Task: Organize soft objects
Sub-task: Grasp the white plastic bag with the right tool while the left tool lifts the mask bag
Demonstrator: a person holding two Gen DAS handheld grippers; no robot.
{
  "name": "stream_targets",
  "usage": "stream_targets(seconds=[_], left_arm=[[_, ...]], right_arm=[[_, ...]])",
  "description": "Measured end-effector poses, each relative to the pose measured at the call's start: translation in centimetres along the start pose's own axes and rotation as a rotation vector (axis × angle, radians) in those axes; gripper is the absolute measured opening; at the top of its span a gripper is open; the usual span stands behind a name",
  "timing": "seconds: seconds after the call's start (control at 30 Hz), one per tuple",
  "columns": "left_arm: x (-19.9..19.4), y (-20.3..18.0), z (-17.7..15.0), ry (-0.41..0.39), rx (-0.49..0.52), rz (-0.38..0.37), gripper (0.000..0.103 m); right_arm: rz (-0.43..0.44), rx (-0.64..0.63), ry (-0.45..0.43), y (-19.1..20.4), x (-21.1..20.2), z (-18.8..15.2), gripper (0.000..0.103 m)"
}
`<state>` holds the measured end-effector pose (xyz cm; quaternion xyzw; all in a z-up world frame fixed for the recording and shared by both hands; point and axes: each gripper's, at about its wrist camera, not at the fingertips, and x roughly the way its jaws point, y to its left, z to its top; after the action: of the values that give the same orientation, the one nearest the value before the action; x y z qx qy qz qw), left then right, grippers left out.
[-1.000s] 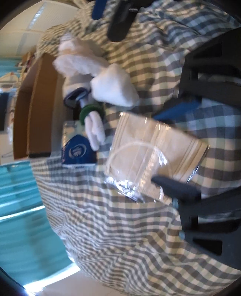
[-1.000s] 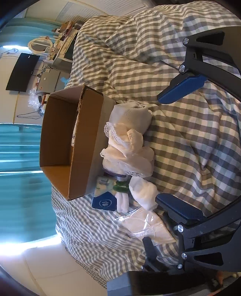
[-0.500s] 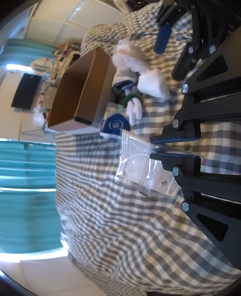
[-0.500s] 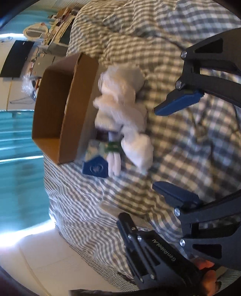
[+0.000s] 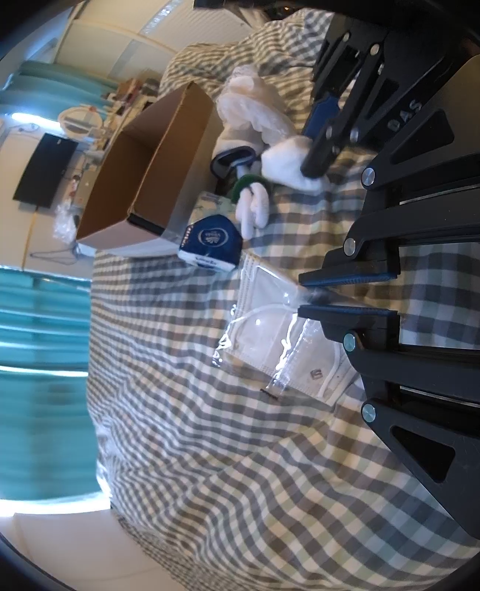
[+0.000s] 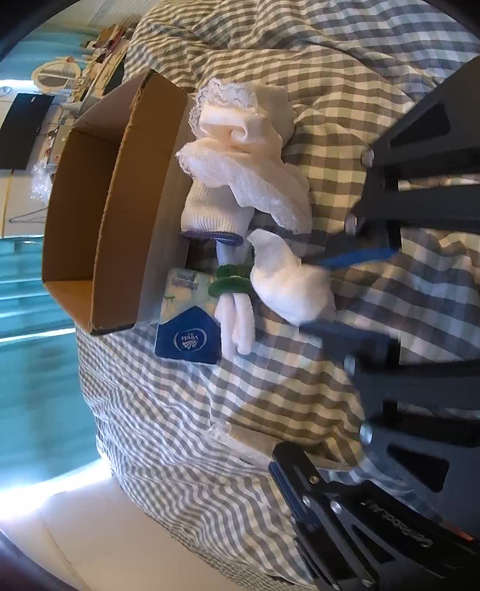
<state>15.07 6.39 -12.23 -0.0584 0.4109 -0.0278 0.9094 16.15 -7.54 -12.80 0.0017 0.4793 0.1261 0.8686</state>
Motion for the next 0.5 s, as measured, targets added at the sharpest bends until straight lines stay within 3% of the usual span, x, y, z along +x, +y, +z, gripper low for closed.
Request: stream_targets(seconds=[0.23, 0.33, 0.5], left_arm=[[-0.3, -0.3, -0.3, -0.008, 0.017, 0.007, 0.009], [-0.9, -0.7, 0.0, 0.002, 0.024, -0.023, 0.009], [-3.2, -1.2, 1.1, -0.038, 0.033, -0.032, 0.009]], right_arm=[[0.051, -0.018, -0.04, -0.7, -2.8, -0.6, 0.013], [0.078, -0.008, -0.061, -1.1, -4.4, -0.9, 0.013], [0.093, -0.018, -0.109, -1.7, -7.4, -1.4, 0.013]])
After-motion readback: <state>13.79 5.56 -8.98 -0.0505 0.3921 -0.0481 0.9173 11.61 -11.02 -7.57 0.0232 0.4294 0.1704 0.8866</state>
